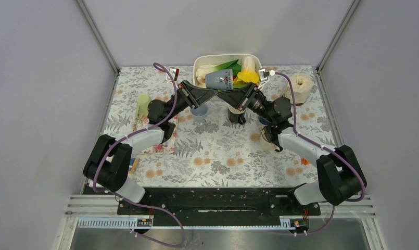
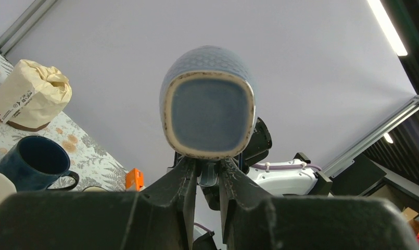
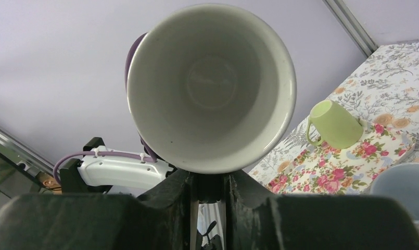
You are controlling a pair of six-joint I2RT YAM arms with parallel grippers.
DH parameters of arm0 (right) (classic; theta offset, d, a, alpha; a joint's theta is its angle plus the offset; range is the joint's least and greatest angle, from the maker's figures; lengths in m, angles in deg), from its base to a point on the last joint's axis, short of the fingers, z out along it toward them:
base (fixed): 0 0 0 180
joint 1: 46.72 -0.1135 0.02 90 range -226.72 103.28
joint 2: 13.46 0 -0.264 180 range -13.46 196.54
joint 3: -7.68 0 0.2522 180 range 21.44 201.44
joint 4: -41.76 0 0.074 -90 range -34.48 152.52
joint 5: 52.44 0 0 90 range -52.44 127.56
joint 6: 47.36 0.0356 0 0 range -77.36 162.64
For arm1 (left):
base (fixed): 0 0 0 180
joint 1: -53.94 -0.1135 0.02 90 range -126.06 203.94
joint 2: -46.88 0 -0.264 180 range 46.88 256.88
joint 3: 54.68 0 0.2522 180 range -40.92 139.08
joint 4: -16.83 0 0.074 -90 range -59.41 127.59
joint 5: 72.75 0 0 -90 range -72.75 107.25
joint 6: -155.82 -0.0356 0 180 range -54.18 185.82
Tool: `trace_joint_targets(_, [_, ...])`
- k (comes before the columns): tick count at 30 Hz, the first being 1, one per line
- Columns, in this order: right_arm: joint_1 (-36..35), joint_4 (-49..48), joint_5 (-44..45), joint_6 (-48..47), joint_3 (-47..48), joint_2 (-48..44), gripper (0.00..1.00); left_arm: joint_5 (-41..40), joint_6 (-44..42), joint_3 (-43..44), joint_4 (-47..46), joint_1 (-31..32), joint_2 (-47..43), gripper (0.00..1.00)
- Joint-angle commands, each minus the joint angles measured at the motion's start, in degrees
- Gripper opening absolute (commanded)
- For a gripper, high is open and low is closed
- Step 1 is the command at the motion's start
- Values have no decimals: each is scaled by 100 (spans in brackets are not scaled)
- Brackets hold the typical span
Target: Turn the mug right side up
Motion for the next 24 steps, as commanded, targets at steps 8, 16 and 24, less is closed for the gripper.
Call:
trace_joint_targets(8, [299, -165, 260, -226, 37, -449, 1, 211, -259, 45, -663, 155, -71, 18])
trace_joint_targets(16, [369, 122, -102, -809, 216, -717, 0, 104, -322, -104, -818, 155, -160, 99])
trace_joint_targets(24, [406, 1730, -425, -2279, 487, -1357, 0, 184, -777, -135, -283, -122, -384, 99])
